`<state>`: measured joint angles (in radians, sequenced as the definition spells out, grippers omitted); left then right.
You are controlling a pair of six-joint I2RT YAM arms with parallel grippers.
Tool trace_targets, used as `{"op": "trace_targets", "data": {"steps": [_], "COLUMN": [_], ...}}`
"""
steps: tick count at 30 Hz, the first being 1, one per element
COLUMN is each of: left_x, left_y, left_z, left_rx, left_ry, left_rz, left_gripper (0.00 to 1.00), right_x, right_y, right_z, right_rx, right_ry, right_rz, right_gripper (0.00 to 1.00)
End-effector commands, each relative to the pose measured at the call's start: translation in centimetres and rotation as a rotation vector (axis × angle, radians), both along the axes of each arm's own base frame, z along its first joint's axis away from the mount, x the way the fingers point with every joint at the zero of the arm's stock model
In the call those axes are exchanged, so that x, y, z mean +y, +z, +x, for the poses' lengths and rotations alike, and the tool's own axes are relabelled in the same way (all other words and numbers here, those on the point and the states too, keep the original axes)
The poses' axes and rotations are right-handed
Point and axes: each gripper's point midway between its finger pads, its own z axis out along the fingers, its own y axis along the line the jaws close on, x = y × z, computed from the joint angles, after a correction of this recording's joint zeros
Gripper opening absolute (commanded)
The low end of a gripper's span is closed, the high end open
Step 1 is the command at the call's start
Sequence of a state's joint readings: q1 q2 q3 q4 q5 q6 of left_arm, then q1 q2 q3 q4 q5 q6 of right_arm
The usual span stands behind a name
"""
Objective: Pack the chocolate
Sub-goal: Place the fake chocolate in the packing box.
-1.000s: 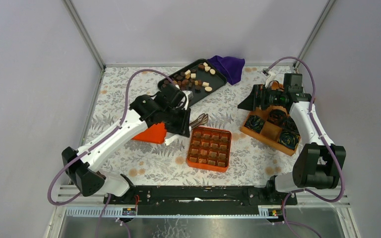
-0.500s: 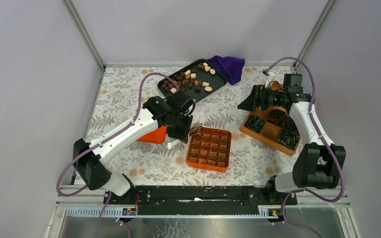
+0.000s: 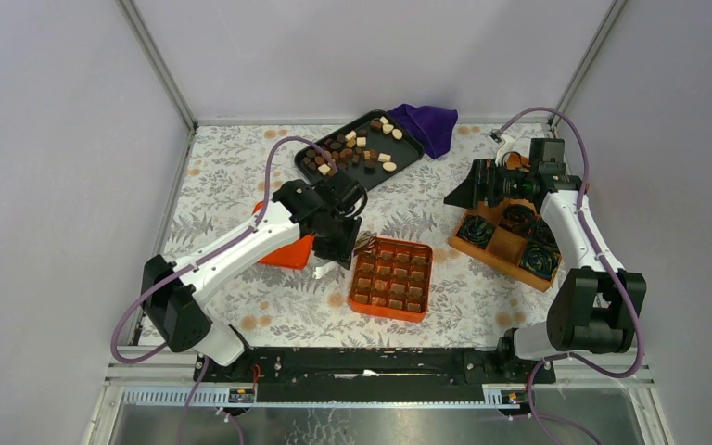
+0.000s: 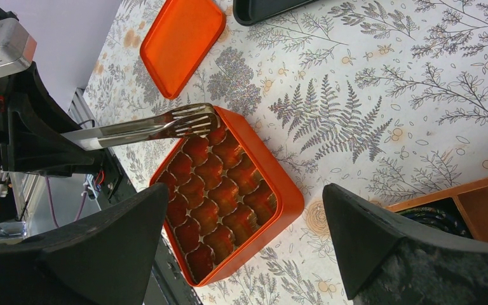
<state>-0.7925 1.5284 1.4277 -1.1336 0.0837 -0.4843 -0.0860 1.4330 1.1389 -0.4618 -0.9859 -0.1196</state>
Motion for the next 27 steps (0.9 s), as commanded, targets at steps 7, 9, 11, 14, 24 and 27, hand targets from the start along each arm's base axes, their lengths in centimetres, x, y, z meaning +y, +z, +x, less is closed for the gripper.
{"op": "trace_targets", "data": {"steps": [7, 9, 11, 14, 24, 27], "left_x": [0.3, 0.2, 0.2, 0.2, 0.0, 0.8], "left_y": [-0.1, -0.1, -0.1, 0.2, 5.6, 6.3], "left_z": [0.2, 0.1, 0.1, 0.3, 3.9, 6.5], "left_rx": [-0.027, -0.022, -0.02, -0.033, -0.17, -0.219], "left_ry": [-0.002, -0.007, -0.009, -0.005, 0.067, 0.098], "left_rz": [0.027, 0.02, 0.018, 0.015, -0.16, -0.192], "left_gripper": [0.39, 0.39, 0.4, 0.39, 0.33, 0.33], "right_x": [0.0, 0.0, 0.0, 0.0, 0.0, 0.1], "right_y": [0.7, 0.7, 0.7, 0.7, 0.7, 0.7], "right_z": [0.0, 0.0, -0.1, -0.1, -0.1, -0.2], "right_rx": [-0.044, -0.043, -0.044, -0.044, -0.048, -0.046], "right_ry": [0.013, 0.013, 0.013, 0.014, 0.016, 0.018], "right_rz": [0.001, 0.001, 0.001, 0.0, 0.002, 0.005], "right_gripper": [1.0, 1.0, 1.0, 1.0, 1.0, 1.0]}}
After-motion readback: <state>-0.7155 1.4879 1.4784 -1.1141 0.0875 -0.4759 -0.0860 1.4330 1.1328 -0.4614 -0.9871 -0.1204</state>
